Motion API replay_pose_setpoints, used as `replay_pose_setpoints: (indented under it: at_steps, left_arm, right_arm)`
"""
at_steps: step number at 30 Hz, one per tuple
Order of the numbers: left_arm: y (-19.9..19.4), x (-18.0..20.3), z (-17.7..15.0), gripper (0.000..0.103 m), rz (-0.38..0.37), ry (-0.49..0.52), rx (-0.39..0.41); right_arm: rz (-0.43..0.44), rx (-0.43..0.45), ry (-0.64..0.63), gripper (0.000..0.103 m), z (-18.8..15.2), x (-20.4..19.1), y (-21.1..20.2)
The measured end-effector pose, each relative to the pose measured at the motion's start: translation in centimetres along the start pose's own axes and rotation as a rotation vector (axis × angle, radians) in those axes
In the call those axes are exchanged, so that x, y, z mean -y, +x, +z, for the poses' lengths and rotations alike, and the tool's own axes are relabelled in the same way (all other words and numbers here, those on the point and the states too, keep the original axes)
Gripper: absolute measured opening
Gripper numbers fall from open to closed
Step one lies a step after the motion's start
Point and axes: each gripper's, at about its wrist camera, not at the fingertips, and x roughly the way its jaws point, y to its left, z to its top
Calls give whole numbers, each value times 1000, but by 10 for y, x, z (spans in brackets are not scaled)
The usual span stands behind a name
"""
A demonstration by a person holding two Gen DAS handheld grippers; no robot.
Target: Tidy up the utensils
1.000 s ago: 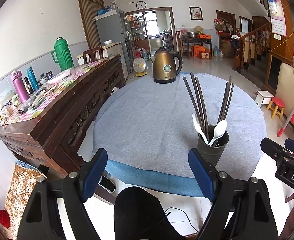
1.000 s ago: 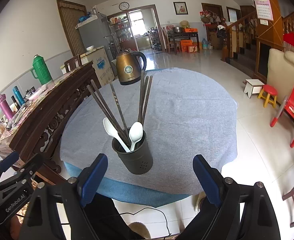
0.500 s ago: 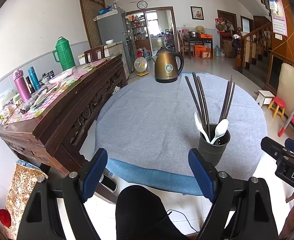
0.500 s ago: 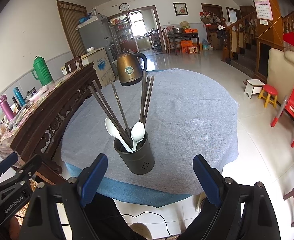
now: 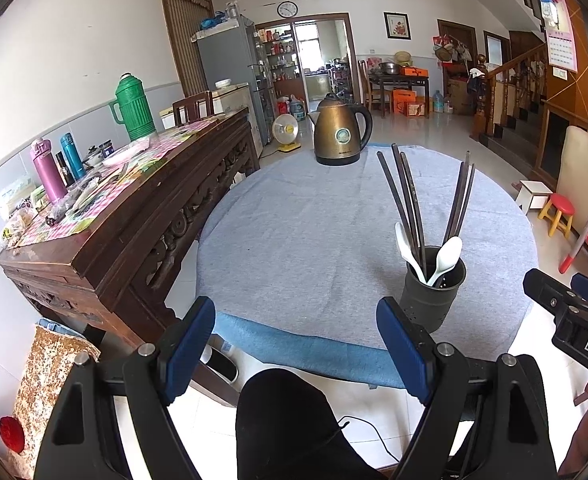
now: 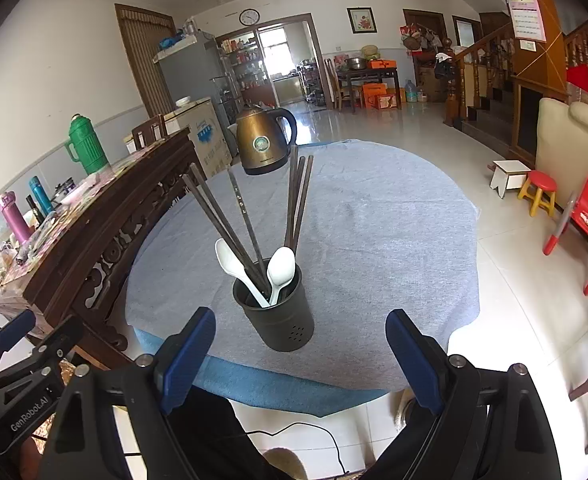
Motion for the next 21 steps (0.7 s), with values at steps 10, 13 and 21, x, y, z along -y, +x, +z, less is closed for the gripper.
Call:
replay_pose_setpoints:
  at_steps: [10,13,21]
  left_arm:
    - [0,2,-1,83,-1,7,-6]
    - [0,2,-1,83,-2,9,-6]
    - [0,1,0,83,-2,7,-8]
  right_arm:
    - [-1,-4,0,89,-2,1,2]
    - [-2,-6,5,89,-2,2,3]
    - [-3,-5,5,90,-1,2,3]
